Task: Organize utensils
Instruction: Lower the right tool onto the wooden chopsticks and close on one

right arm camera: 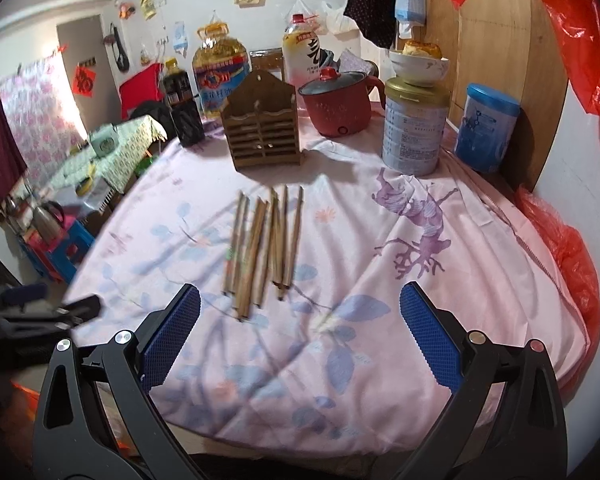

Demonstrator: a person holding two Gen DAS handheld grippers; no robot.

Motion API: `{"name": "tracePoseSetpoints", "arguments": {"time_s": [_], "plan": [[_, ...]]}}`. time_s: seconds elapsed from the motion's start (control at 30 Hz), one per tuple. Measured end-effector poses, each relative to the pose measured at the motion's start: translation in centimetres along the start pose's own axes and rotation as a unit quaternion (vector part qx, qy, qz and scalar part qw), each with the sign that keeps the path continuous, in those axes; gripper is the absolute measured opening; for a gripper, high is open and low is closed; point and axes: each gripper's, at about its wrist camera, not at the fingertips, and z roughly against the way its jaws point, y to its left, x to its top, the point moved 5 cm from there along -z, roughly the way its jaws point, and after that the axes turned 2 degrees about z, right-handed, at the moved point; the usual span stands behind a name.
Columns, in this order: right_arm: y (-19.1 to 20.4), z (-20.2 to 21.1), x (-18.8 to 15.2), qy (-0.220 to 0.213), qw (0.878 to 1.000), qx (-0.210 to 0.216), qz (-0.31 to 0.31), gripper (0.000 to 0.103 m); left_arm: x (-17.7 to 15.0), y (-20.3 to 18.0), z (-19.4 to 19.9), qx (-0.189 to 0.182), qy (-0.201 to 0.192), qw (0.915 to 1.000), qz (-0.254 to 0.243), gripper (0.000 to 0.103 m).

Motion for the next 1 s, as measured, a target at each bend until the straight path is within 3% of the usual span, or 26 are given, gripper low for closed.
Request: {"name": "tracePoseSetpoints", "arguments": {"time_s": [0.13, 0.23, 0.3, 0.43, 0.6, 0.7, 0.87, 1.0], "plan": [[-0.1, -4.5, -2.1, 0.043, 0.998, 0.024, 0.049, 0.093, -1.4, 1.0, -3.0, 0.021, 0.041, 0.9988, 0.018, 0.097], [0.0, -7.6, -2.4, 0.069, 0.993, 0.07, 0.061, 0.079, -1.6, 1.0, -4.3, 0.03, 0.059, 0.9972, 0.035, 0.097], [-0.3, -9.8, -1.6, 0.088, 0.989, 0.105, 0.059, 0.064, -1.3, 0.9, -4.7, 0.039, 0.068, 0.9958, 0.046, 0.097], [-0.9, -13.2, 0.1, 0.095, 0.985, 0.122, 0.076, 0.06, -0.7, 0.5, -5.1, 0.065, 0.08, 0.9915, 0.079, 0.097], [-0.9, -16.9, -0.3, 0.135, 0.977, 0.141, 0.086, 0.05, -0.7, 0.0, -5.8, 0.081, 0.097, 0.9869, 0.1, 0.097], [-0.5, -17.5, -0.4, 0.131, 0.976, 0.138, 0.104, 0.05, -0.1, -0.2, -6.9, 0.07, 0.11, 0.9863, 0.101, 0.097], [0.2, -18.5, 0.4, 0.126, 0.979, 0.129, 0.096, 0.05, 1.8, -1.8, -9.2, 0.056, 0.115, 0.991, 0.04, 0.097], [-0.9, -18.8, 1.1, 0.104, 0.988, 0.072, 0.09, 0.032, 3.8, -2.8, -11.0, 0.037, 0.107, 0.9935, -0.006, 0.097]]}}
